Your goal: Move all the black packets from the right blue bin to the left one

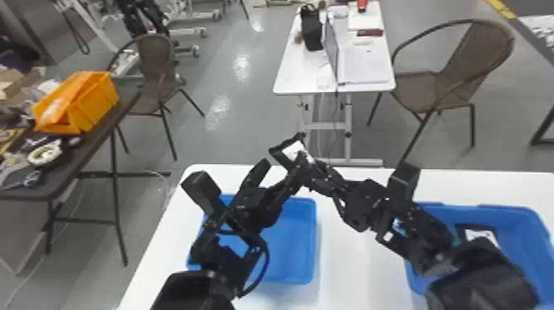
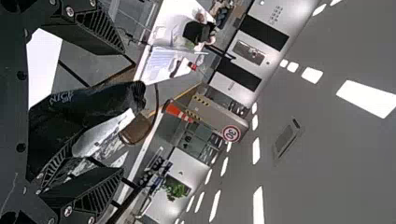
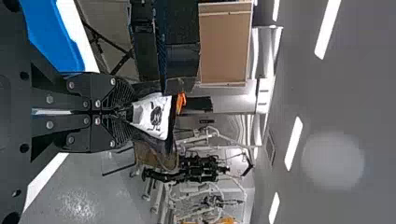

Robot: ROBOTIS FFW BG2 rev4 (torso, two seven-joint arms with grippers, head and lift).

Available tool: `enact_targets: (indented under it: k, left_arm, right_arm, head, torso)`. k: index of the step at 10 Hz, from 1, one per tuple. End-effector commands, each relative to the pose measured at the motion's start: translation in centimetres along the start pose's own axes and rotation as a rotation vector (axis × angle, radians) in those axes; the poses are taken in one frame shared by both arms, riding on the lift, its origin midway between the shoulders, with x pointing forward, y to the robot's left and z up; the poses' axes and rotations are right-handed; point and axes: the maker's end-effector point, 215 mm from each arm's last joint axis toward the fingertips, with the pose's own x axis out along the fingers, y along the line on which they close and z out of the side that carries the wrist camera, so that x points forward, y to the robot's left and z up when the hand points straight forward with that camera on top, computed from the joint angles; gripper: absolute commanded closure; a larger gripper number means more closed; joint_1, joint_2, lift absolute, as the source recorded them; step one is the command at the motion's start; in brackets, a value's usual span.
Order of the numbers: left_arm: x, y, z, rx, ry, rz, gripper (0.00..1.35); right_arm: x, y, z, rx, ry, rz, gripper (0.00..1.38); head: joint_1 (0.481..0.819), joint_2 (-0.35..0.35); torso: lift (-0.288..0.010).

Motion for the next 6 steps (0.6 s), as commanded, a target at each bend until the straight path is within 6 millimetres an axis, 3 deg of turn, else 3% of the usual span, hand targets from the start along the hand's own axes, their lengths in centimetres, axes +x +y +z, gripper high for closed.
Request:
enact_targets:
  k: [1, 3, 4, 5, 6]
  left_arm:
    - [0.4, -0.6, -0.9, -0.021, 0.031, -0.015, 0.14]
    - [0.9, -1.3, -1.6, -0.067, 0.047, -0.035, 0.15]
    - [1.1, -1.7, -2.2, -0.097, 0.067, -0.043, 0.29]
    - [1.1, -1.4, -2.4, -0.117, 0.075, -0.036, 1.19]
    - [1.1, -1.3, -2.4, -0.130, 0.078, -0.036, 1.20]
  right_arm:
    - [1.0, 0.7, 0.5, 0.004, -0.002, 0.029, 1.28]
    - [1.7, 1.4, 0.4, 0.009, 0.011, 0.059, 1.28]
    - [1.6, 1.6, -0.1, 0.022, 0.020, 0.062, 1.28]
    - [1.6, 1.6, -0.2, 0.029, 0.024, 0.061, 1.28]
    - [1.6, 1.6, -0.5, 0.039, 0.029, 0.062, 1.28]
  head:
    - [0.695, 0.206]
    - [0.695, 0.209]
    - [0.695, 0.209]
    - [0.695, 0.207]
    - [0.695, 0.203]
  torso:
    - [0.000]
    - [0.000]
    - [0.000]
    - [0.000]
    - [0.000]
